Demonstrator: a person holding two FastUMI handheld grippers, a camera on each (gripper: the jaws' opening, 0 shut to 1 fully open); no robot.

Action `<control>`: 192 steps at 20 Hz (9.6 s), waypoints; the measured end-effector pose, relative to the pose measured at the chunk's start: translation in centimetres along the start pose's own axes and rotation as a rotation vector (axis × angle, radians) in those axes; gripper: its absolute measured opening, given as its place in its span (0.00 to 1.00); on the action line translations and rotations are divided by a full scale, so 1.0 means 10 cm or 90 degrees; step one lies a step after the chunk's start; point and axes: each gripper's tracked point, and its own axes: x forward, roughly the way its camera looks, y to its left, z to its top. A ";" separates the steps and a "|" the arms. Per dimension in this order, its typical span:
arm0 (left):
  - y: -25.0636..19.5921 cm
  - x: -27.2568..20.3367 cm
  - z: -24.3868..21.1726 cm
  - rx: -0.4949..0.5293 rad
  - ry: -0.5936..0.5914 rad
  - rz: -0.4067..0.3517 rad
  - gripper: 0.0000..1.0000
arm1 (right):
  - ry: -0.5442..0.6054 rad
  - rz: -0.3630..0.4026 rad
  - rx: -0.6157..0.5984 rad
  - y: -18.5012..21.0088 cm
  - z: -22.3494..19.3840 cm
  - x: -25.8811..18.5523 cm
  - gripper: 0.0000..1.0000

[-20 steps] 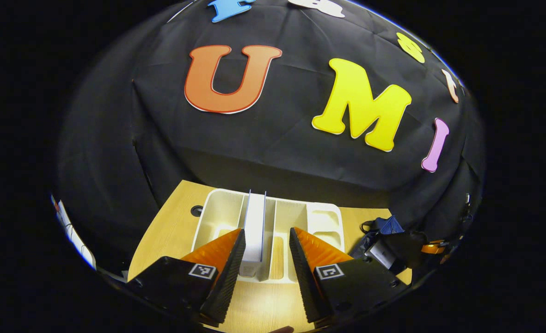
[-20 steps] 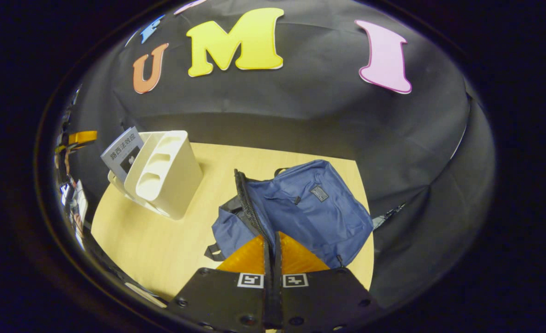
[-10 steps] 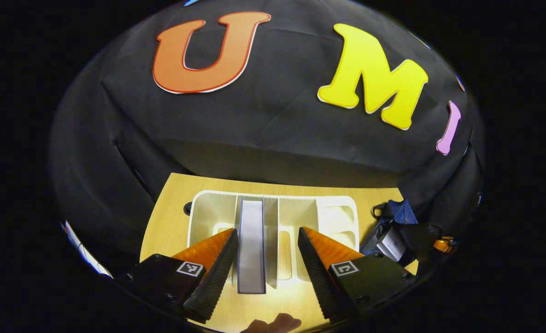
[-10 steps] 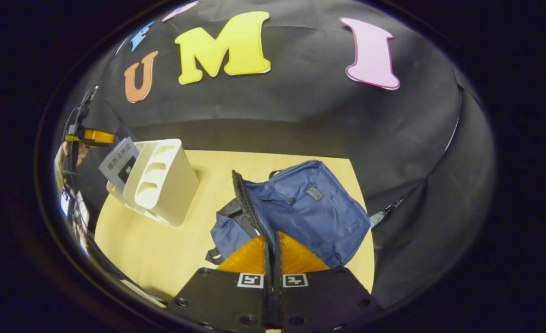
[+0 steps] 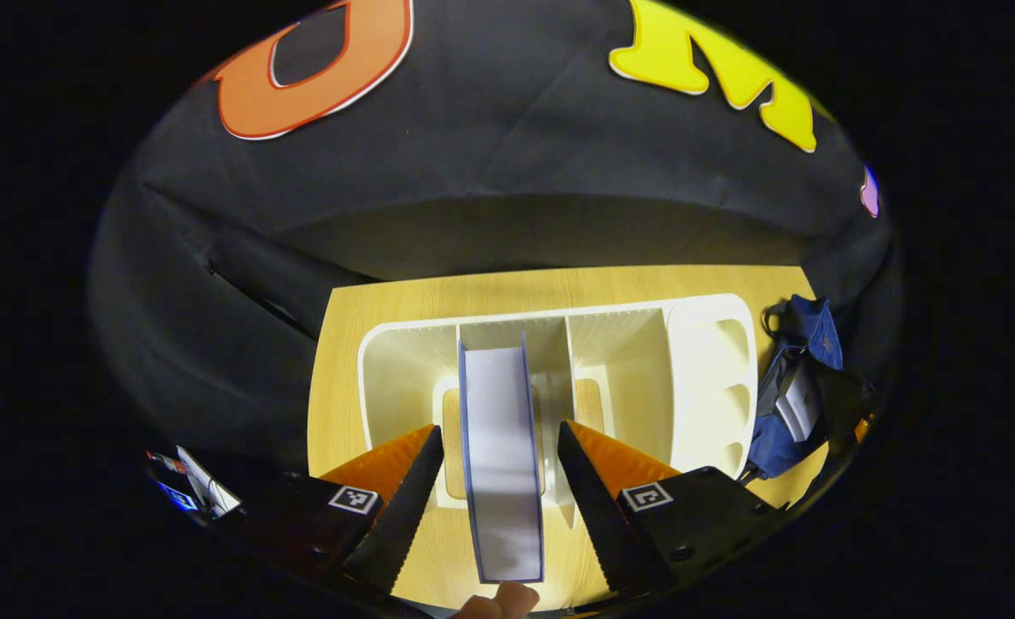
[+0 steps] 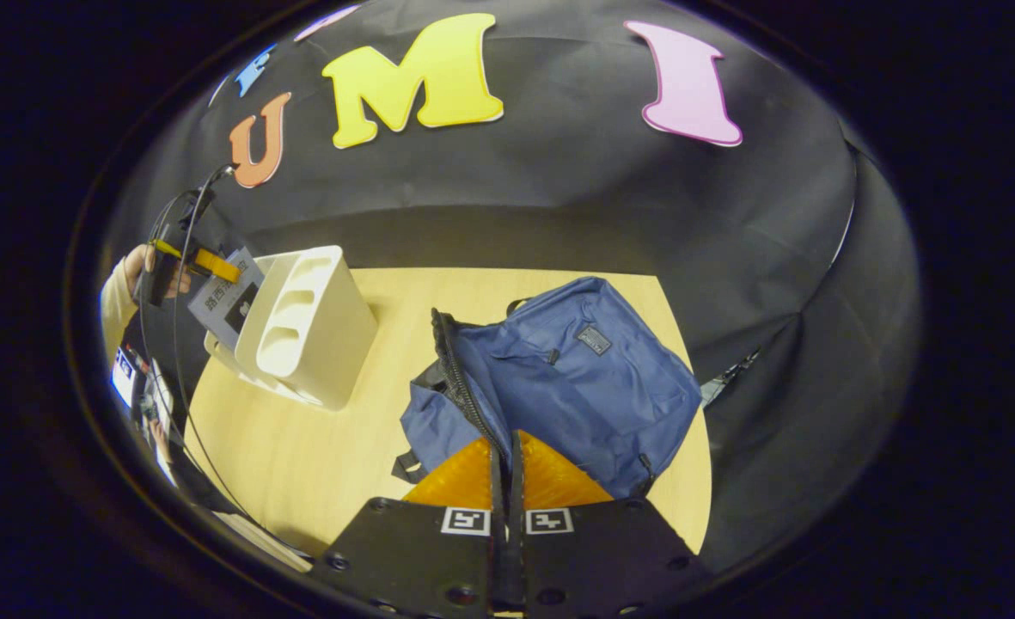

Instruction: Open the schoolbag, grab two books from the bookshelf and put them into the schoolbag.

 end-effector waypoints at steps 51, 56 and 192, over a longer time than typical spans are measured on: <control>-2.08 -1.97 -1.94 -0.201 -0.009 -0.396 0.52 | 0.068 0.056 -0.027 -0.23 -0.70 0.07 0.00; -2.55 -1.77 -1.99 -0.236 0.003 -0.472 0.48 | 0.061 0.015 -0.045 -0.27 -0.49 0.00 0.01; -0.88 -3.58 -1.23 -0.116 -0.653 0.016 0.99 | -0.374 -0.101 -0.064 0.47 0.55 -2.30 0.96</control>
